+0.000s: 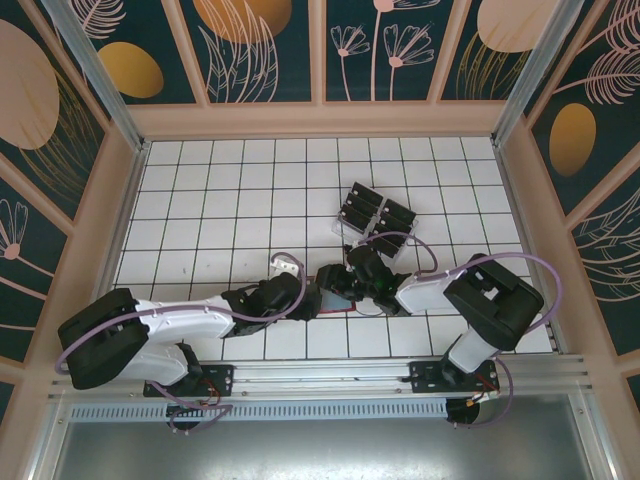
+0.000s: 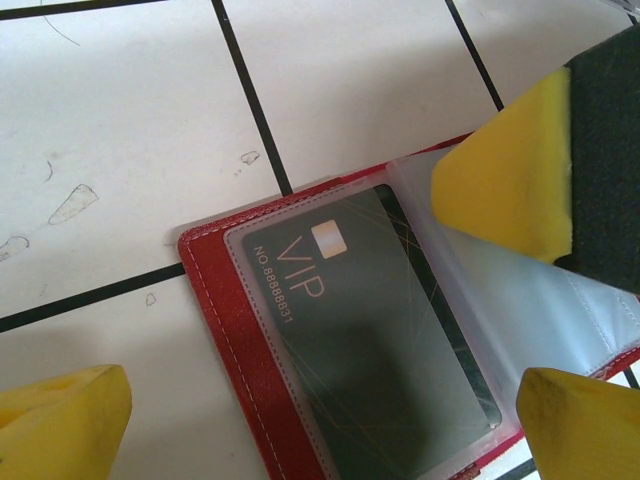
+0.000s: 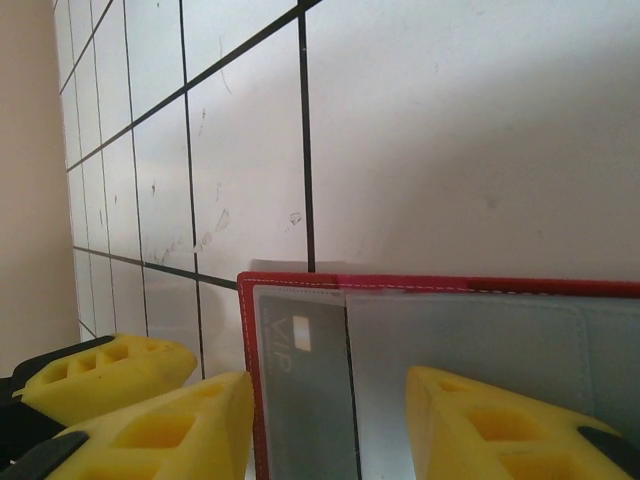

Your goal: Put the credit cards into the card holder

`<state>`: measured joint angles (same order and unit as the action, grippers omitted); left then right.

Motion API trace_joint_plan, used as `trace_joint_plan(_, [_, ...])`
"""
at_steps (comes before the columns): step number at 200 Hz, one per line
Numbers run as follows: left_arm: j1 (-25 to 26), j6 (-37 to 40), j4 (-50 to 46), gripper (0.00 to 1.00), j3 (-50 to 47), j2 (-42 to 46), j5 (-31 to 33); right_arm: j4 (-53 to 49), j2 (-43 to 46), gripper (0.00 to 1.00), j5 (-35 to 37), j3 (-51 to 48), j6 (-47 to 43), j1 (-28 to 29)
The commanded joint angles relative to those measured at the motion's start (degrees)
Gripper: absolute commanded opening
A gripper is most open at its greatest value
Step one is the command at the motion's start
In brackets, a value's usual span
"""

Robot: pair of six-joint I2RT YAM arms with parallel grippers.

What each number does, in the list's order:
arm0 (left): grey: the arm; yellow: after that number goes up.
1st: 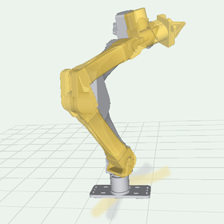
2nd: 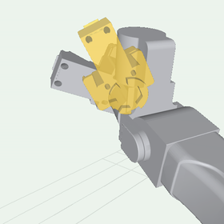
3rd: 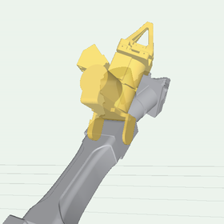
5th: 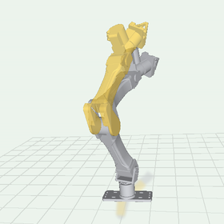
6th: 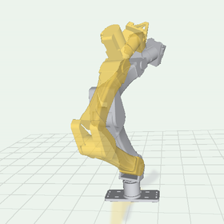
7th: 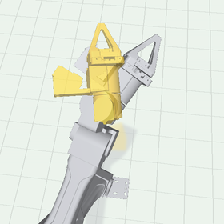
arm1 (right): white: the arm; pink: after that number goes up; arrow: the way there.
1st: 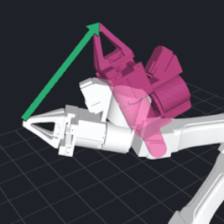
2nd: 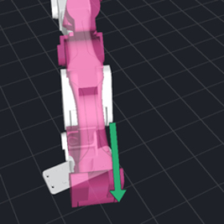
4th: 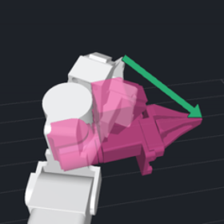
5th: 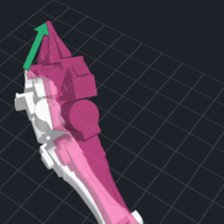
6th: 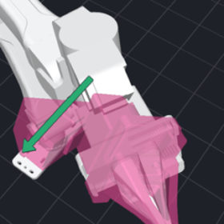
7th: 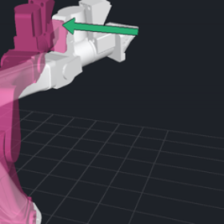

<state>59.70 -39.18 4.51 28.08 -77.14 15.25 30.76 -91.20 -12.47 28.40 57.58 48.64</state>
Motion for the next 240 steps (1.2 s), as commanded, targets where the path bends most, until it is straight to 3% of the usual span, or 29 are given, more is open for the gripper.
trace_joint_plan(1, [0.48, 0.59, 1.20, 0.98, 2.06, -0.91, 0.63, 0.05, -1.66, 0.44, -0.79, 0.64, 0.58, 0.57])
trace_joint_plan(98, [1.29, 2.09, 1.84, 0.99, 3.92, -5.11, 0.65, 0.34, -2.23, 0.44, -0.89, 0.86, 1.14, 0.66])
trace_joint_plan(240, [3.36, 0.18, -6.38, 0.98, 8.31, -14.91, 9.24, -0.28, 0.14, 0.45, -1.78, 1.82, 0.07, 0.29])
